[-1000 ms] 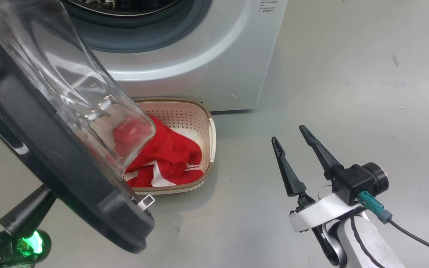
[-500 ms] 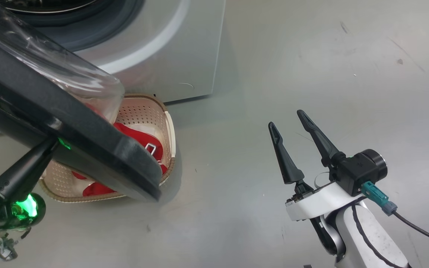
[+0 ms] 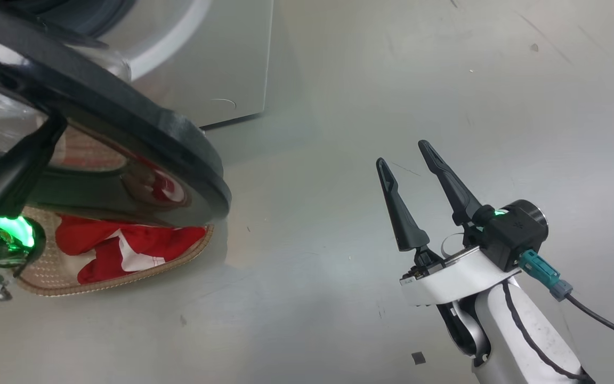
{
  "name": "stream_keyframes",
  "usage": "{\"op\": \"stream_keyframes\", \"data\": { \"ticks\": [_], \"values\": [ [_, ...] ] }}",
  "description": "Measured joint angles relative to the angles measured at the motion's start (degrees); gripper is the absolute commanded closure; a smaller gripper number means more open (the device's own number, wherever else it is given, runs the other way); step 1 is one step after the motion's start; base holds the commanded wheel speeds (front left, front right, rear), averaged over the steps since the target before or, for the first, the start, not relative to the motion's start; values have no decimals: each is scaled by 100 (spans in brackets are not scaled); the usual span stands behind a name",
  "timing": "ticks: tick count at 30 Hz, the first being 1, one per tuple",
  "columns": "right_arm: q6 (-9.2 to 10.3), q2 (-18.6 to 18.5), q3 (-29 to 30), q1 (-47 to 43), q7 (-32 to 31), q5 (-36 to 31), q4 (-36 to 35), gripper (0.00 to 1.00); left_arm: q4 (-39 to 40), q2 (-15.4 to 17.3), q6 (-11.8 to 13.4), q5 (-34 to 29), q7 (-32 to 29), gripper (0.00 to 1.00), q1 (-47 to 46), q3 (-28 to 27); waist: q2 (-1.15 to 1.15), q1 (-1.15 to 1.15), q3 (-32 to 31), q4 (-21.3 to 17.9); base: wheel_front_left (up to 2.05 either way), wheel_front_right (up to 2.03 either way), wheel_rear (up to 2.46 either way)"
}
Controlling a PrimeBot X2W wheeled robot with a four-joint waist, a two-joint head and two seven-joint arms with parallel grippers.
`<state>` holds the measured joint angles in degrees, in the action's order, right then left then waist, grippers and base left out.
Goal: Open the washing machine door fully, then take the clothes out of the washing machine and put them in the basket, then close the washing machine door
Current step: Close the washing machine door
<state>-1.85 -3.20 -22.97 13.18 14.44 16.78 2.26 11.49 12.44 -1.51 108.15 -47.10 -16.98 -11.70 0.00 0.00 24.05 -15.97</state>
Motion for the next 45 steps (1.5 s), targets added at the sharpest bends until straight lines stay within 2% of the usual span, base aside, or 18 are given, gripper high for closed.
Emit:
{"op": "stream_keyframes", "data": {
  "ticks": [10,26,34,36,45],
  "values": [
    [57,4,-198,120,0,187,-47,0,-536,101,226,-360,422,100,-806,-31,0,0,197,-293,0,0,0],
    [157,13,-337,170,0,302,-60,0,-1403,114,272,-823,1034,100,-1847,-34,0,0,261,-709,0,0,0],
    [202,19,-337,170,0,303,-53,0,-1758,53,157,-993,1147,100,-2108,77,0,0,207,-756,0,0,0],
    [255,22,-308,170,0,301,-49,0,-1840,42,59,-1011,1147,100,-2124,129,0,0,196,-741,0,0,0],
    [259,24,-170,169,0,162,-1,0,-2123,-241,-309,-982,1147,100,-2092,192,0,0,111,-482,0,0,0]
  ]
}}
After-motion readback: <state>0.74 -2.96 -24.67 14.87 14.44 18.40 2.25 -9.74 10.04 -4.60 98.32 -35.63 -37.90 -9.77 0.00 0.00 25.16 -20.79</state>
